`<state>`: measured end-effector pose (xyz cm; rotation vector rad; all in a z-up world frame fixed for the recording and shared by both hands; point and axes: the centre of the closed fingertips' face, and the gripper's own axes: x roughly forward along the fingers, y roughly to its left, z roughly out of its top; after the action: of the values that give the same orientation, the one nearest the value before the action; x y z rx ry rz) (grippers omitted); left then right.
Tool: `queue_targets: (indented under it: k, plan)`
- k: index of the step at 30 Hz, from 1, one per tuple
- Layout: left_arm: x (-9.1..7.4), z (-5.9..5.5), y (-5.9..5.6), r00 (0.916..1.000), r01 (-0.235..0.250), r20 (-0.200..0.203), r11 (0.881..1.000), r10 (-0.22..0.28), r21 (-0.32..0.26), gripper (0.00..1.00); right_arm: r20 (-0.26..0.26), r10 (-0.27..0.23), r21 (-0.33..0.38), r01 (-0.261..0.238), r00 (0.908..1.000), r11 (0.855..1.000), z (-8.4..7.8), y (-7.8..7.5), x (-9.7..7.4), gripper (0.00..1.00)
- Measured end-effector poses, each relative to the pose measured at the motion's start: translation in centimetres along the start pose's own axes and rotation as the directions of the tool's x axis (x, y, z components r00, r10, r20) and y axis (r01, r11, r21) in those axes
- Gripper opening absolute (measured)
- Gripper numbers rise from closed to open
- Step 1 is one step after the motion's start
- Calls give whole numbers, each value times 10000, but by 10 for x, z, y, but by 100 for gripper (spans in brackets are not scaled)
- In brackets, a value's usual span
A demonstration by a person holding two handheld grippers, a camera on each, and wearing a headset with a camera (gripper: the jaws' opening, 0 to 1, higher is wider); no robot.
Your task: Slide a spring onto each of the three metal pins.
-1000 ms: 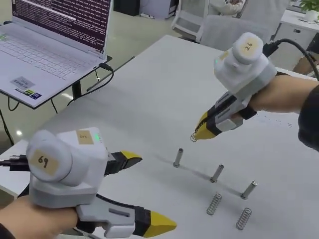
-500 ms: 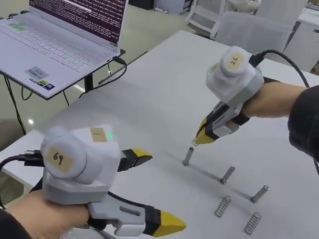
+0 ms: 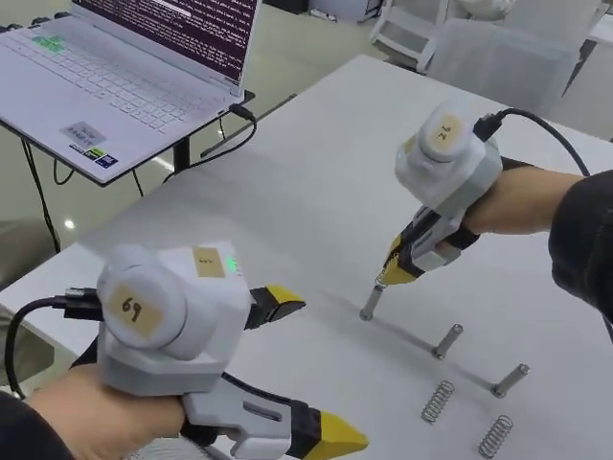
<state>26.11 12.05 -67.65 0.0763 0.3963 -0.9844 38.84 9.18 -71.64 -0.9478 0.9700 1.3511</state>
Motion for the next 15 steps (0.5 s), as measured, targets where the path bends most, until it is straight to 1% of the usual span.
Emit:
queue_targets:
  k: [15]
  plan:
    - [2, 1, 0, 10000, -21, 26, 10000, 21, 3, 79, -151, 134, 61, -133, 9998, 9999, -4, -6, 7, 8]
